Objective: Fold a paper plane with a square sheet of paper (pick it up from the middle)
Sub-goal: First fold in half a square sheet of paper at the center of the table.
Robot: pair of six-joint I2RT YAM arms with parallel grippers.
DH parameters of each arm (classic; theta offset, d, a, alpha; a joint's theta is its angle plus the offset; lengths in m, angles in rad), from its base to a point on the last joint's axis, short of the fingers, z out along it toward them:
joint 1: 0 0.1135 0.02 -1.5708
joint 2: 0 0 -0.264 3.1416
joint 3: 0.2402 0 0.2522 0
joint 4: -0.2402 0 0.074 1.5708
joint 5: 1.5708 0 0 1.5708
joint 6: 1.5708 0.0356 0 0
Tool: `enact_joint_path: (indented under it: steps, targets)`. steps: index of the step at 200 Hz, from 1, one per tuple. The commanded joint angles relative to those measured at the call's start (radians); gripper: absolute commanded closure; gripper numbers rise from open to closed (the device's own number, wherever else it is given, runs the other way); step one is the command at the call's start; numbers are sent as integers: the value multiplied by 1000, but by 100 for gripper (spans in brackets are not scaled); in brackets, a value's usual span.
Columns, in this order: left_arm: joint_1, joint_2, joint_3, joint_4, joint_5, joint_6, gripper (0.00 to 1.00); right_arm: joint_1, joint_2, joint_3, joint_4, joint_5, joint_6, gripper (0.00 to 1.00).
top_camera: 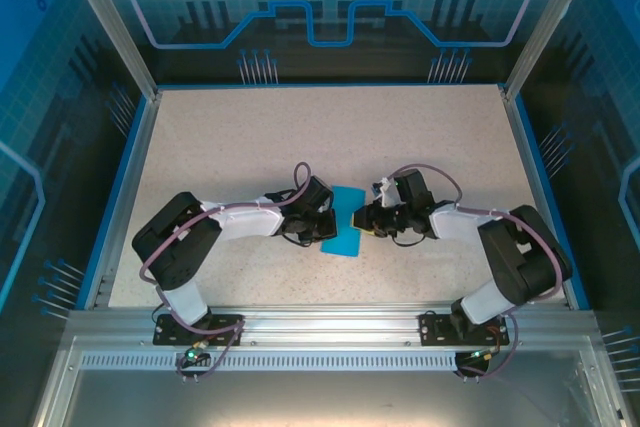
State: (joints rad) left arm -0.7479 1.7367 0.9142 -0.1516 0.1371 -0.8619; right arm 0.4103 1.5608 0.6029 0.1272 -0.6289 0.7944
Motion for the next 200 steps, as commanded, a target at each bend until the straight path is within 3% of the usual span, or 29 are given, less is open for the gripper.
enact_joint_path:
  steps: [1, 30, 78, 135, 200]
  targets:
    - [5, -1, 31, -26, 24, 21, 96, -14, 74, 8, -13, 6, -30, 72]
    - [4, -7, 31, -26, 22, 21, 95, -43, 131, -4, 0, -6, -35, 72]
    - [5, -7, 35, -32, 22, 23, 96, -50, 30, 66, -94, 25, -54, 70]
    - [5, -16, 34, -36, 21, 25, 96, -63, 205, 159, -106, 30, -61, 70]
    - [5, -28, 39, -49, 18, 31, 96, -74, 187, 232, -173, 57, -72, 68]
